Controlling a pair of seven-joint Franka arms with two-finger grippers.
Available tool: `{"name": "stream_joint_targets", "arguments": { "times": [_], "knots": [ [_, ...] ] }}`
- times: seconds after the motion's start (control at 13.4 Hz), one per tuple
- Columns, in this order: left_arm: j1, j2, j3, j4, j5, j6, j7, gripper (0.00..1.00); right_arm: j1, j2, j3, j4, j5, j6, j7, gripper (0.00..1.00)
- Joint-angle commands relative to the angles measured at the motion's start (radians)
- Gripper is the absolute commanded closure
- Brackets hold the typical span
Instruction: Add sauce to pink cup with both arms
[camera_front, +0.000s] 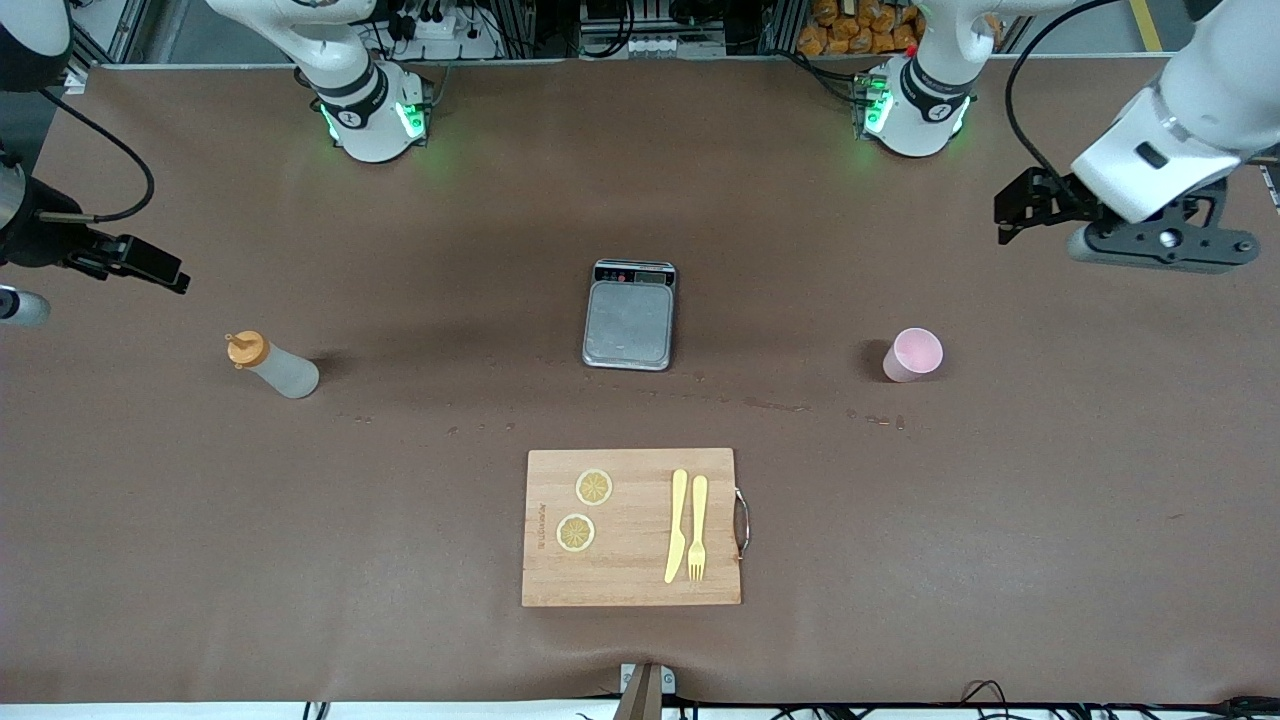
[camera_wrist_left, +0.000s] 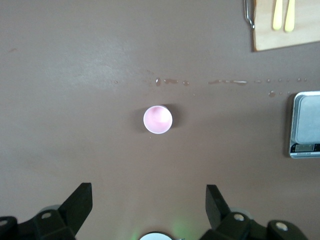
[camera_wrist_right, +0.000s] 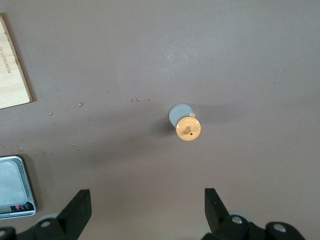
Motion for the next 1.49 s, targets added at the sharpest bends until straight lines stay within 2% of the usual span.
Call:
{"name": "stream_joint_targets", "arguments": {
  "times": [0.0, 0.15, 0.37, 0.52, 1.05, 1.27, 1.42],
  "knots": [
    [0.001, -0.016, -0.003, -0.025, -0.014, 0.004, -0.005, 0.0, -0.052, 0.0, 0.006, 0.003, 0.008, -0.009, 0.021, 0.0],
    [0.004, -0.029, -0.003, -0.082, -0.014, 0.059, -0.021, 0.0, -0.068, 0.011, 0.006, 0.001, 0.01, -0.023, 0.099, 0.0],
    [0.024, -0.104, -0.001, -0.221, -0.017, 0.18, -0.022, 0.0, -0.129, 0.018, 0.007, 0.001, 0.014, -0.038, 0.187, 0.0],
    [0.032, -0.112, -0.001, -0.284, -0.022, 0.224, -0.021, 0.0, -0.161, 0.037, 0.006, 0.003, 0.042, -0.087, 0.239, 0.0],
    [0.034, -0.097, -0.001, -0.473, -0.023, 0.439, -0.022, 0.0, -0.301, 0.101, 0.006, 0.001, 0.236, -0.153, 0.436, 0.0],
    [0.034, -0.072, -0.001, -0.53, -0.023, 0.465, -0.021, 0.0, -0.358, 0.169, 0.006, 0.001, 0.322, -0.153, 0.529, 0.0],
    [0.034, -0.063, -0.001, -0.57, -0.023, 0.527, -0.022, 0.0, -0.413, 0.219, 0.006, 0.001, 0.407, -0.153, 0.552, 0.0]
  ]
}}
